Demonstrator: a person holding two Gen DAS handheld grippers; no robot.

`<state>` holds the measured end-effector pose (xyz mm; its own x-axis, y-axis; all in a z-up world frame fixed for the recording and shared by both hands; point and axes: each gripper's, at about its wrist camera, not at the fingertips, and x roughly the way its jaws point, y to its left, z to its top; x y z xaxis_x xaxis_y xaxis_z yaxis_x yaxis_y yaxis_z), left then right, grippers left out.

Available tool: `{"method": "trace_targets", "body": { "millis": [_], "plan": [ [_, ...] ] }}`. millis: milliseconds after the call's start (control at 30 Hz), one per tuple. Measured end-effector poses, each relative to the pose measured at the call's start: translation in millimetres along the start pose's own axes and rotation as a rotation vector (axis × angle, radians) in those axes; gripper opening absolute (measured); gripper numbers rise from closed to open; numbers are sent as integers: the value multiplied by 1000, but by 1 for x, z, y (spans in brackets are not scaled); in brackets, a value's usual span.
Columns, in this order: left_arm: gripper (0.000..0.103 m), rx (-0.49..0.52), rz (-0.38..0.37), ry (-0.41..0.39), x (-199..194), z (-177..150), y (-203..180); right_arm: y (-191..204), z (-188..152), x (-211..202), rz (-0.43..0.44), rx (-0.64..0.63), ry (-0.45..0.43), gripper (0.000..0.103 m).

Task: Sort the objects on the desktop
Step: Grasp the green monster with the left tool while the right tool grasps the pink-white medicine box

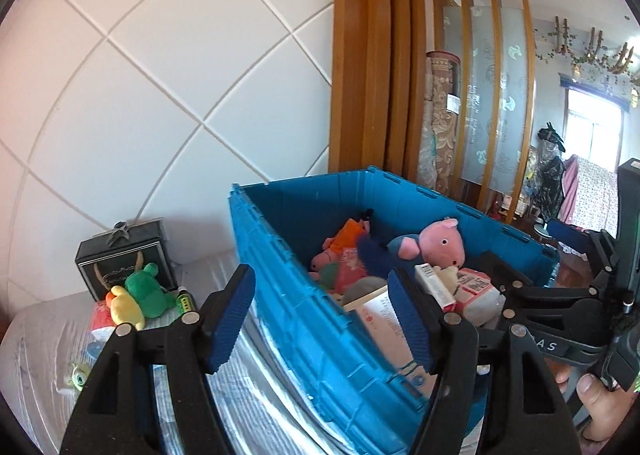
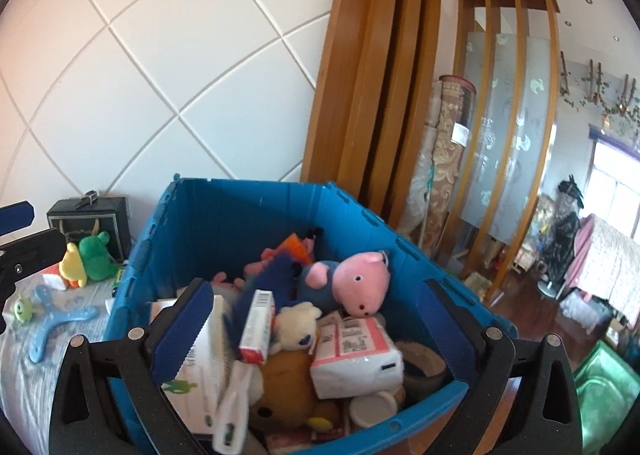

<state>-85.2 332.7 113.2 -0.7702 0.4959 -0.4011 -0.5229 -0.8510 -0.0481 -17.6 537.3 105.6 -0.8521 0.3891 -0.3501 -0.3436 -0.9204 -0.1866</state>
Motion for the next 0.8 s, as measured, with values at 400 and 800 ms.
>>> {"method": "trace_targets", "body": {
  "millis": [400, 800],
  "plan": [
    [68, -153, 195, 31, -43, -50, 140, 119, 16, -28, 156, -83, -11, 103],
    [68, -292, 500, 224, -41, -140, 306, 220, 10, 25, 396, -98, 110, 103]
  ]
}}
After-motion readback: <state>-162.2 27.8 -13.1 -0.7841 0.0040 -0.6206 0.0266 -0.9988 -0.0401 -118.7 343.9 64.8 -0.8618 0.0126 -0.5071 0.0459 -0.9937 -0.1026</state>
